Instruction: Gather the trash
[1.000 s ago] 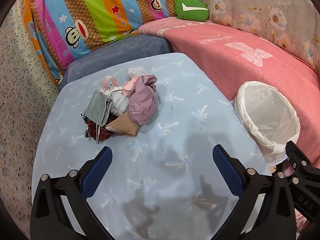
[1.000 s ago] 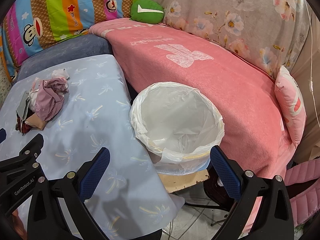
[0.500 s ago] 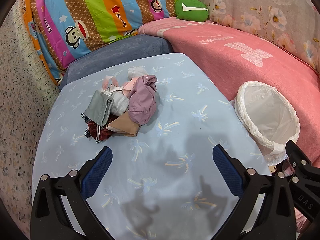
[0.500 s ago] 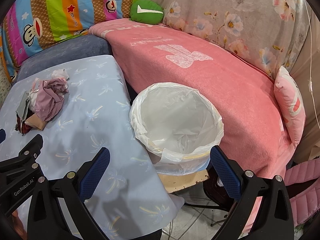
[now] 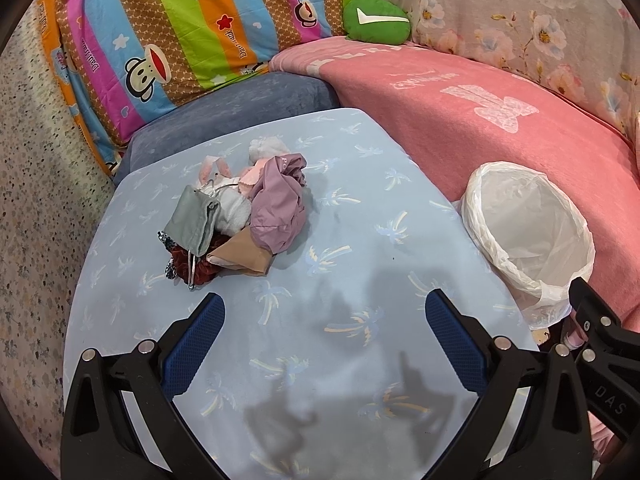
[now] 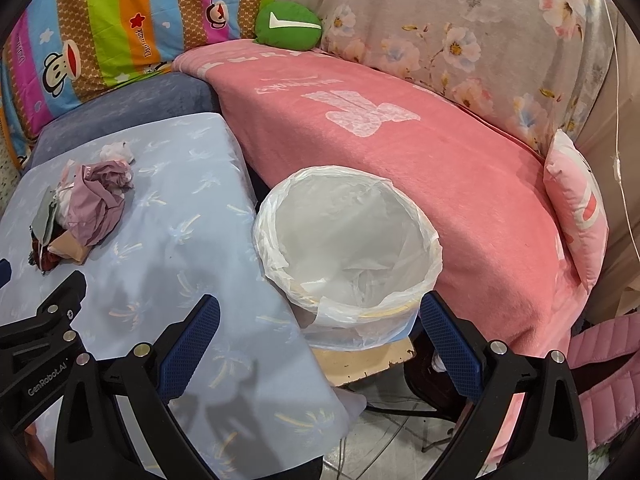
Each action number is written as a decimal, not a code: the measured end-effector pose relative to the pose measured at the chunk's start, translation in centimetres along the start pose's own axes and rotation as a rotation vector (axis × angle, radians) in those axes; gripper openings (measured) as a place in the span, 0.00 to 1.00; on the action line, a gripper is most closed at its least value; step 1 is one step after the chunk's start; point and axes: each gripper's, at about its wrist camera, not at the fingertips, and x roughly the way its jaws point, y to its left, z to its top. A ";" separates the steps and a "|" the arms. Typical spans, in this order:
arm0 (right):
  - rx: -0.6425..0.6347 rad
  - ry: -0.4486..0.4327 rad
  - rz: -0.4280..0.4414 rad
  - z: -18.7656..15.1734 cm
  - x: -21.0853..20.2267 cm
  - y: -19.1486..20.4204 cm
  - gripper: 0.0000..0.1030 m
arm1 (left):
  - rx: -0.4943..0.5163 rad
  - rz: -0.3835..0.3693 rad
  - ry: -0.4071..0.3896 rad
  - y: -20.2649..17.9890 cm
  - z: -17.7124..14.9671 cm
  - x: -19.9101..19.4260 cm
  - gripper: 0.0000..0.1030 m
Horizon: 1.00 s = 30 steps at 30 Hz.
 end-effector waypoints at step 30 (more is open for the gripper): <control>0.029 -0.044 0.001 1.0 -0.4 0.5 0.95 | -0.008 -0.040 -0.028 2.0 1.4 0.6 0.93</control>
